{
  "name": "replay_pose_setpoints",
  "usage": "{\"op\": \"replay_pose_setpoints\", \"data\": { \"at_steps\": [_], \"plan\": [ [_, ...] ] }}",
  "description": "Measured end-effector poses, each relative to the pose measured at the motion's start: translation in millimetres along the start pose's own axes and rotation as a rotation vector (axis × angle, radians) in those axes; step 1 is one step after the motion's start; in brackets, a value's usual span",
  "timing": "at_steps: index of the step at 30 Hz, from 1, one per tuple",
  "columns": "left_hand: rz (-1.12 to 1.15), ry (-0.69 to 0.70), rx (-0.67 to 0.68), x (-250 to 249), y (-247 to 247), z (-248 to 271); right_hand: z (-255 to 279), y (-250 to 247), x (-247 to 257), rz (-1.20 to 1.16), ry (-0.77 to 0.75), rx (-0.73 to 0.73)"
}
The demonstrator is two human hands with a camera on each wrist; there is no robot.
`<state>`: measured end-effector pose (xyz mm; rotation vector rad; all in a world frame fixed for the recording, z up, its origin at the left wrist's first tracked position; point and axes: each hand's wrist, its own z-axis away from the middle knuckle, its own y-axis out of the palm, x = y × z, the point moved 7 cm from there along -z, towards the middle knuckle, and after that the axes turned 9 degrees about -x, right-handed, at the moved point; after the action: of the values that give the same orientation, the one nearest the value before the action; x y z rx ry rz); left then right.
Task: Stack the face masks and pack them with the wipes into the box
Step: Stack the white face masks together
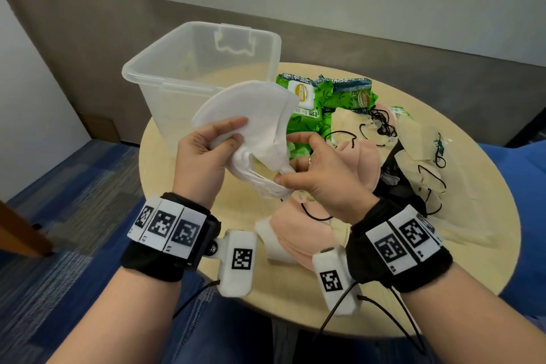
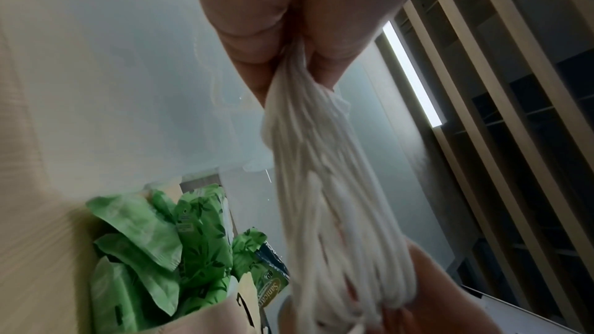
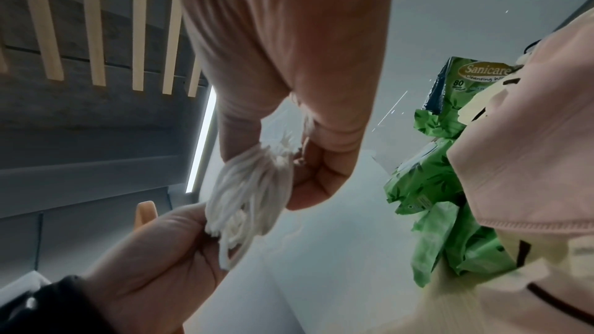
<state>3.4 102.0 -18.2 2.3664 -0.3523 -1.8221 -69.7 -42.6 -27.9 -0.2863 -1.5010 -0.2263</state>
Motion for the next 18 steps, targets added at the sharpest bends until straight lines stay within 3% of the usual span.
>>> {"op": "replay_pose_setpoints", "data": {
  "at_steps": [5, 7, 9, 12, 14, 18],
  "plan": [
    [-0.061, 0.020, -0.058, 0, -18, -3, 1, 1, 0, 0.005, -0.032, -0.038],
    [-0.084, 0.023, -0.081, 0, -27, -8, 0, -4, -6, 0.107, -0.053, -0.069],
    [-0.094, 0.007, -0.091, 3, -34, -11, -1, 0, -13, 0.379, -0.139, 0.019],
    [-0.103, -0.009, -0.093, 5, -36, -11, 11, 22, -46, 1.088, -0.185, 0.372],
    [-0.101, -0.018, -0.086, 6, -34, -10, 16, 27, -65, 1.455, -0.185, 0.482],
    [-0.105, -0.010, -0.082, 5, -34, -7, 15, 36, -78, 1.569, -0.232, 0.499]
  ]
}}
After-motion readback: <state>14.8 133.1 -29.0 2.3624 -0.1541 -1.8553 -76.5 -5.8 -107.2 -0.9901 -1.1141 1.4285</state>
